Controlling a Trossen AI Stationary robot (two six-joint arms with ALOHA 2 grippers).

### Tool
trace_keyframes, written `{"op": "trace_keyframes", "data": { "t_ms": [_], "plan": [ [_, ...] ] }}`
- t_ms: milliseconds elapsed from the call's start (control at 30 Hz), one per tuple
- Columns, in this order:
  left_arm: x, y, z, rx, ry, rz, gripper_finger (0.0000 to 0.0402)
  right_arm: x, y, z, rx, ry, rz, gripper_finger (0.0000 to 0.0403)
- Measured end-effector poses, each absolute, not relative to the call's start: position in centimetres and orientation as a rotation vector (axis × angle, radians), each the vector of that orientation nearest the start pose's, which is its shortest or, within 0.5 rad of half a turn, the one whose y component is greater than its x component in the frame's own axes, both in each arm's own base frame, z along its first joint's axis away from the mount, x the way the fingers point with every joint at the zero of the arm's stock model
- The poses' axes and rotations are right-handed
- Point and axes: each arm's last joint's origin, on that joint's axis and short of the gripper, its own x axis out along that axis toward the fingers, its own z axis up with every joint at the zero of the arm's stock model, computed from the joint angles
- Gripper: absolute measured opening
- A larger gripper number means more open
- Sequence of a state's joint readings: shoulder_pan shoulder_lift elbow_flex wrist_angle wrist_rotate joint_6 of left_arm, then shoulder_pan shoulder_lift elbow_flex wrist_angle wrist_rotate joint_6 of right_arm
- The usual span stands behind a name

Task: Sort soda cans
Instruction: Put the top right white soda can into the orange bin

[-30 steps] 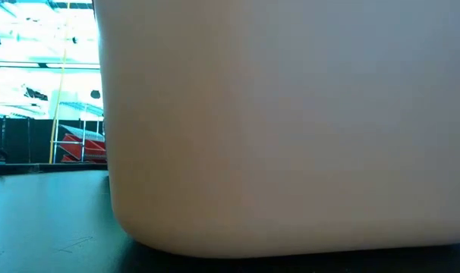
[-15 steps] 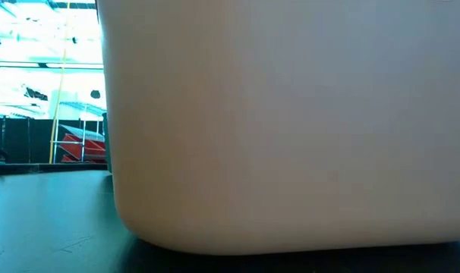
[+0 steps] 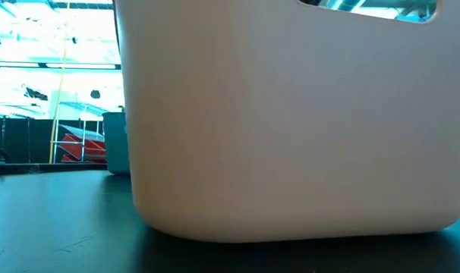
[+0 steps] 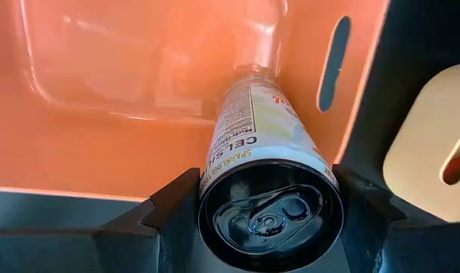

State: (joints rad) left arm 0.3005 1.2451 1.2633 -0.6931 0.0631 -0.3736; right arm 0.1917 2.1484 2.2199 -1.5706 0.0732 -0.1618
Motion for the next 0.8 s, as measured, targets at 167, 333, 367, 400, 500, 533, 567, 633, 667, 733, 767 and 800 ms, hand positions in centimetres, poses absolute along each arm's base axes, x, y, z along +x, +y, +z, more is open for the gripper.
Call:
{"op": "trace_keyframes", "data": {
  "t_ms": [167,333,367,400,500,533,567,633,667,733,767,800],
  "plan": [
    [24.4,7.4,35.8,-0.482,0.616,0.361,0.0313,41.2,7.8,29.0,-0.319,1.520,0.207,0.0249],
    [24.1,7.3,35.5,-0.489,0.658,0.369,0.0313,41.3,7.8,28.7,-0.291,1.529,0.184,0.0252],
    [24.0,7.3,35.4,-0.493,0.669,0.372,0.0313,41.3,7.8,28.7,-0.287,1.529,0.179,0.0255],
    [23.9,7.2,35.4,-0.499,0.675,0.375,0.0313,41.3,7.7,28.7,-0.276,1.529,0.168,0.0259],
    [23.3,7.1,35.9,-0.507,0.653,0.380,0.0313,41.3,7.3,28.8,-0.228,1.530,0.122,0.0277],
    [23.0,7.0,36.2,-0.508,0.640,0.384,0.0313,41.4,7.2,28.8,-0.213,1.531,0.107,0.0284],
    [22.7,6.9,36.7,-0.505,0.628,0.387,0.0313,41.4,7.0,28.8,-0.202,1.532,0.096,0.0293],
    [21.9,6.7,38.0,-0.494,0.592,0.396,0.0313,41.4,6.7,29.0,-0.181,1.526,0.068,0.0311],
    [21.5,6.6,38.7,-0.484,0.578,0.399,0.0313,41.5,6.5,29.1,-0.169,1.521,0.053,0.0321],
    [20.5,6.3,40.3,-0.449,0.552,0.392,0.0313,41.6,6.3,29.4,-0.148,1.509,0.034,0.0341],
    [20.1,6.2,41.1,-0.433,0.544,0.391,0.0313,41.6,6.2,29.6,-0.138,1.504,0.025,0.0352],
    [19.7,6.0,41.8,-0.417,0.547,0.391,0.0313,41.6,6.1,29.7,-0.129,1.499,0.018,0.0361]
  ]
}}
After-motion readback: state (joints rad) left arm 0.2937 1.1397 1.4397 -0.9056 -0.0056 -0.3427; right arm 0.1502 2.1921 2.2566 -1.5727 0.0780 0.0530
